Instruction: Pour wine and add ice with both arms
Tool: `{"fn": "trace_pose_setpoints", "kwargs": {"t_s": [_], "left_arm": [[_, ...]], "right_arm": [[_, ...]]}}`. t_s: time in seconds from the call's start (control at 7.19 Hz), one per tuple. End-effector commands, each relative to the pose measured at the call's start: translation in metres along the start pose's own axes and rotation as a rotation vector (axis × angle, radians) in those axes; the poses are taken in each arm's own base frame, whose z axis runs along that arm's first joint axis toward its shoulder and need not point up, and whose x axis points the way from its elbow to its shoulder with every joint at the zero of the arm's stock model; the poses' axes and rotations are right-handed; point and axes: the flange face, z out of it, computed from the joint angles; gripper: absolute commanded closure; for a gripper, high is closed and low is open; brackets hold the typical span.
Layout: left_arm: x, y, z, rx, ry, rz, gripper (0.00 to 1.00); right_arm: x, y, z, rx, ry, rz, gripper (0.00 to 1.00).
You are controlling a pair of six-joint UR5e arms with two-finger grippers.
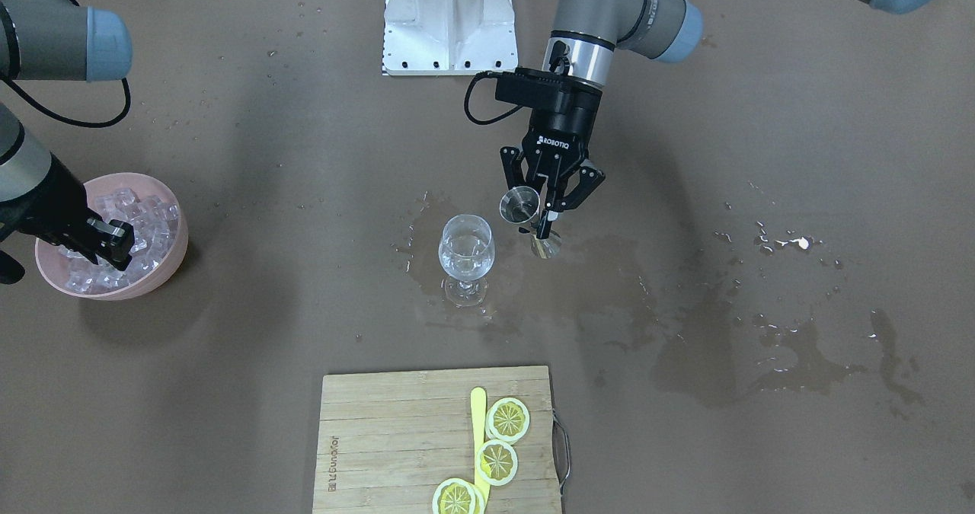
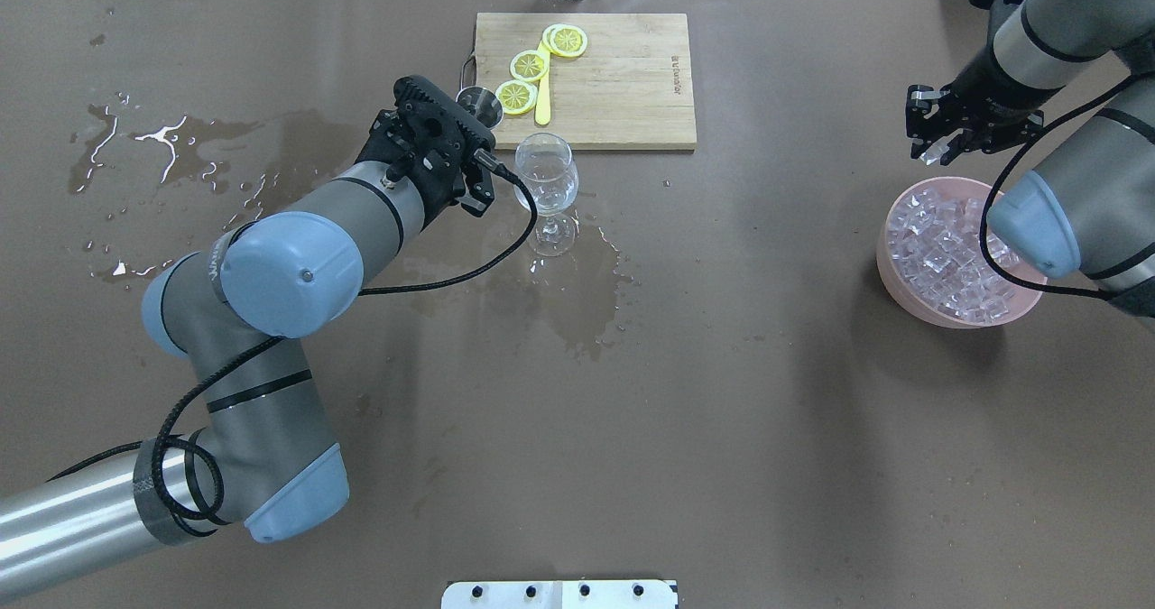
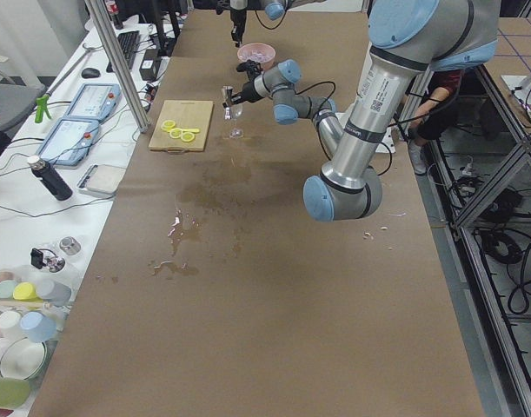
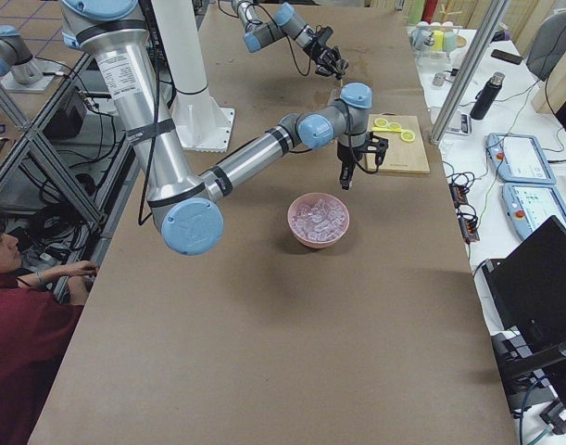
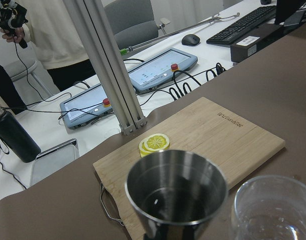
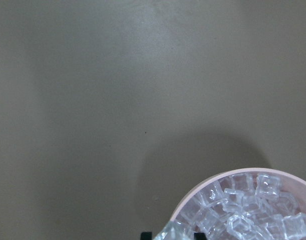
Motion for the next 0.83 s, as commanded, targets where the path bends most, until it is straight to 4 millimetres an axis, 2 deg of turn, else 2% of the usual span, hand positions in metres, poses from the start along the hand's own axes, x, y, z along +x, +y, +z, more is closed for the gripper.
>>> {"fn": "trace_pose_setpoints", "kwargs": {"t_s": [0.0, 0.14, 0.28, 0.42, 0.7], "left_arm": [[0.003, 0.0, 0.003, -0.02, -0.007, 0.069, 1.0], [0.014, -0.003, 0.003, -0.031, 0.001, 0.107, 1.0], [0.018, -0.001, 0.004, -0.048, -0.001, 0.118, 1.0], [0.018, 0.0, 0.005, -0.052, -0.002, 0.127, 1.0], [0.022, -0.004, 0.008, -0.074, -0.007, 0.174, 1.0]], "right_arm": [[-0.005, 0.004, -0.008, 0.006, -0.016, -0.01, 0.8], [-0.013, 0.005, -0.016, 0.016, -0.03, -0.021, 0.8], [-0.023, 0.002, -0.021, 0.023, -0.038, -0.027, 0.8], [-0.023, 0.002, -0.021, 0.021, -0.038, -0.027, 0.8], [-0.043, 0.001, -0.035, 0.008, -0.013, -0.012, 0.8]]}}
